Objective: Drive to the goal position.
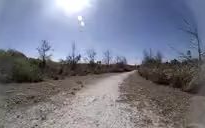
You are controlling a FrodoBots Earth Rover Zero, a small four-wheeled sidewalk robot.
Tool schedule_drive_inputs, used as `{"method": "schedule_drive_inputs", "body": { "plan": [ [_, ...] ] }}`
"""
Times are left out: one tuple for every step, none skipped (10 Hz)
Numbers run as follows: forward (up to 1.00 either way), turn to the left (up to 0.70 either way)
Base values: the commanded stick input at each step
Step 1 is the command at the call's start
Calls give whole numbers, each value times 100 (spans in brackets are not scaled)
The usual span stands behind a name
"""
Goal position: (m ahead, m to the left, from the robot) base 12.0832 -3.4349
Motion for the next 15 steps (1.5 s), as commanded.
{"method": "schedule_drive_inputs", "body": {
  "plan": [
    [50,0],
    [50,0],
    [50,0],
    [50,0],
    [50,0],
    [50,0],
    [50,0],
    [50,0],
    [50,0],
    [50,0],
    [50,0],
    [50,0],
    [50,0],
    [50,0],
    [50,-48]
  ]
}}
